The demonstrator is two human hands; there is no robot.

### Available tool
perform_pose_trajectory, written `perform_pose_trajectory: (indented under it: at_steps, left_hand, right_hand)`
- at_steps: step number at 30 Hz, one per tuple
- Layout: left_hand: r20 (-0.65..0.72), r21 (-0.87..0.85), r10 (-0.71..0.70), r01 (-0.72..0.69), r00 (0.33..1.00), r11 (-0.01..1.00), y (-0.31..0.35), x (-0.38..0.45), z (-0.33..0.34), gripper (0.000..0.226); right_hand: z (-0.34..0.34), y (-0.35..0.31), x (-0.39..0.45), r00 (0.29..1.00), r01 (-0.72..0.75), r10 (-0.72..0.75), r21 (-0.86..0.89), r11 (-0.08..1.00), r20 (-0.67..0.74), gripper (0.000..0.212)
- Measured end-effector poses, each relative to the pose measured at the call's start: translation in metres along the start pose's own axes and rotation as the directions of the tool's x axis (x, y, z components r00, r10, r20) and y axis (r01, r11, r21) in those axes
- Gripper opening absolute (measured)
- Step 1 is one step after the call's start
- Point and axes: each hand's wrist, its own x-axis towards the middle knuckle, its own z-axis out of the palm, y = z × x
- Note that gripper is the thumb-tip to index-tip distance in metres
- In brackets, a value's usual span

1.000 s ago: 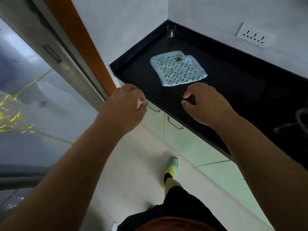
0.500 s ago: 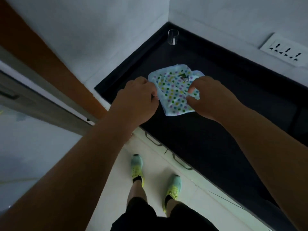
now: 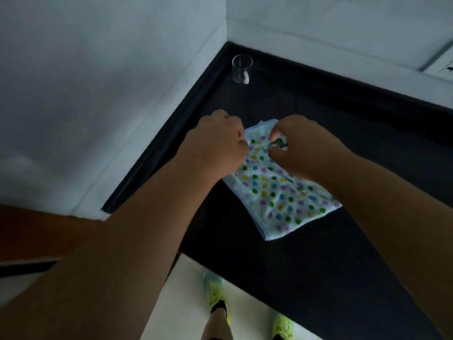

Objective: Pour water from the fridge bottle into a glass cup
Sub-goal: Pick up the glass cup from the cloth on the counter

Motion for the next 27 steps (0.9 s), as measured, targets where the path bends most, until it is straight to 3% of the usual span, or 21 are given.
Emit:
perform_pose_trajectory:
  at_steps: [5, 11, 17, 21, 27]
  left_hand:
    - [0.006, -0.023, -0.014, 0.014, 1.000, 1.000, -0.019, 0.061, 0.011, 0.030]
    - [0.048, -0.076, -0.040, 0.043, 0.998, 0.996, -0.037, 0.096, 0.028, 0.046]
    - [0.015, -0.141, -0.056, 0.058, 0.998, 0.988, -0.056, 0.115, 0.031, 0.051]
    - [-0.031, -0.286, -0.114, 0.101, 0.993, 0.953, -0.061, 0.129, 0.028, 0.046]
    - [0.051, -0.589, -0.274, 0.251, 0.960, 0.769, -0.055, 0.141, 0.033, 0.034]
  right_hand:
    - [0.019, 0.006, 0.070, 1.000, 0.010, -0.010, 0.100, 0.995, 0.002, 0.041]
    - [0.042, 0.002, 0.160, 0.996, -0.084, 0.084, 0.203, 0.976, 0.010, 0.066]
    - [0.047, -0.013, 0.212, 0.993, -0.079, 0.093, 0.182, 0.980, -0.073, 0.067]
    - [0.047, -0.012, 0.217, 0.991, -0.094, 0.112, 0.211, 0.973, -0.079, 0.053]
    - [0.056, -0.017, 0.170, 0.992, -0.024, 0.060, 0.305, 0.952, -0.109, 0.044]
